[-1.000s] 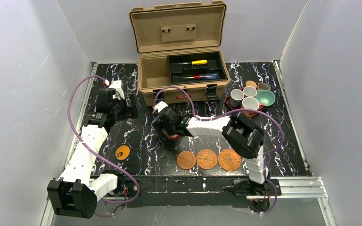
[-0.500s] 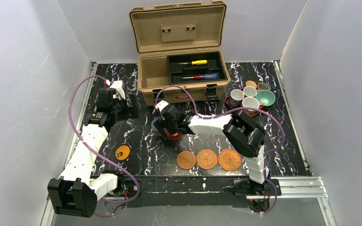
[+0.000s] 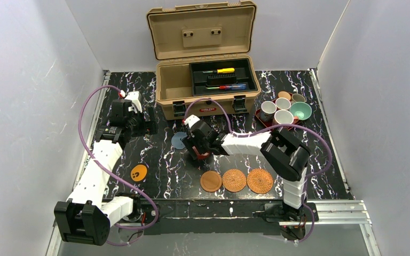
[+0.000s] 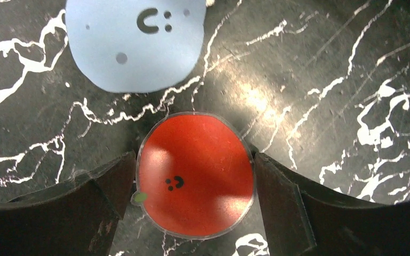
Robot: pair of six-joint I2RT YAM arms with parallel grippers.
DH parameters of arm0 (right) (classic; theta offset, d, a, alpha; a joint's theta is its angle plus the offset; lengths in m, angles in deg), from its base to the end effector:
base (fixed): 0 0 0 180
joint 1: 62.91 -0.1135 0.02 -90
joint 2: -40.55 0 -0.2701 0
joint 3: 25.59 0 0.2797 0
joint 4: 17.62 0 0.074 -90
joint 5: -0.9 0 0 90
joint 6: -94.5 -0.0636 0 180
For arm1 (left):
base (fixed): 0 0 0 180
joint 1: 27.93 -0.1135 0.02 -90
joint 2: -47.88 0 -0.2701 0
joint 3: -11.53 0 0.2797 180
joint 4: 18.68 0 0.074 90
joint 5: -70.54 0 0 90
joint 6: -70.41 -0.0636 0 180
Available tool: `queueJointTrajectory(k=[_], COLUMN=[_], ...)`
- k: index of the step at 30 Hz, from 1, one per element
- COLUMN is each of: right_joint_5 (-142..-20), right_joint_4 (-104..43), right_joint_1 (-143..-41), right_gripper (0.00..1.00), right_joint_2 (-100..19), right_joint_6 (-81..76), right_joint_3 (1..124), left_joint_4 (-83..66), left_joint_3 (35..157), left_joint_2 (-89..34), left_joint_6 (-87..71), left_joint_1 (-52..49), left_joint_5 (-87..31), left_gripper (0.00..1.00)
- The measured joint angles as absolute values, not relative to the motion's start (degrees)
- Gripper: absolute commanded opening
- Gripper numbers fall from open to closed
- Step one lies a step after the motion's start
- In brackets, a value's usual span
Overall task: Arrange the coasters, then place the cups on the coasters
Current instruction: Move the coaster to the center of the board.
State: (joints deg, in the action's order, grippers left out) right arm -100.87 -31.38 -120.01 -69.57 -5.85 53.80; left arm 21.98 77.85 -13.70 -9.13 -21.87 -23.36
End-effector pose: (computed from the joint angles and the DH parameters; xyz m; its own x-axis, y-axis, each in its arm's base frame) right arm 0.2556 0.3712 0.1287 -0.5079 -0.4613 -0.7274 -0.6624 0.7490 -0.0125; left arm 0.2795 -0.0340 0.2935 -0.6027 -0.1182 -0.7891 0.0515 0.9811 -0.1863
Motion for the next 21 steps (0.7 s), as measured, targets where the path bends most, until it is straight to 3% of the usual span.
queueJointTrajectory(k=[21], right_joint_5=[-102.6], right_joint_4=[-29.2], right_joint_1=[-120.0], right_gripper=[0.79], right_joint_2=[-60.7], right_joint_6=[-11.7], right_joint_3=[42.2], left_joint_4=[22.0], left_joint_3=[77.9], left_joint_2=[-14.0], left_joint_6=[-9.1], left_joint_1=[-21.9], left_joint_5=[-23.4], left_gripper=[0.98])
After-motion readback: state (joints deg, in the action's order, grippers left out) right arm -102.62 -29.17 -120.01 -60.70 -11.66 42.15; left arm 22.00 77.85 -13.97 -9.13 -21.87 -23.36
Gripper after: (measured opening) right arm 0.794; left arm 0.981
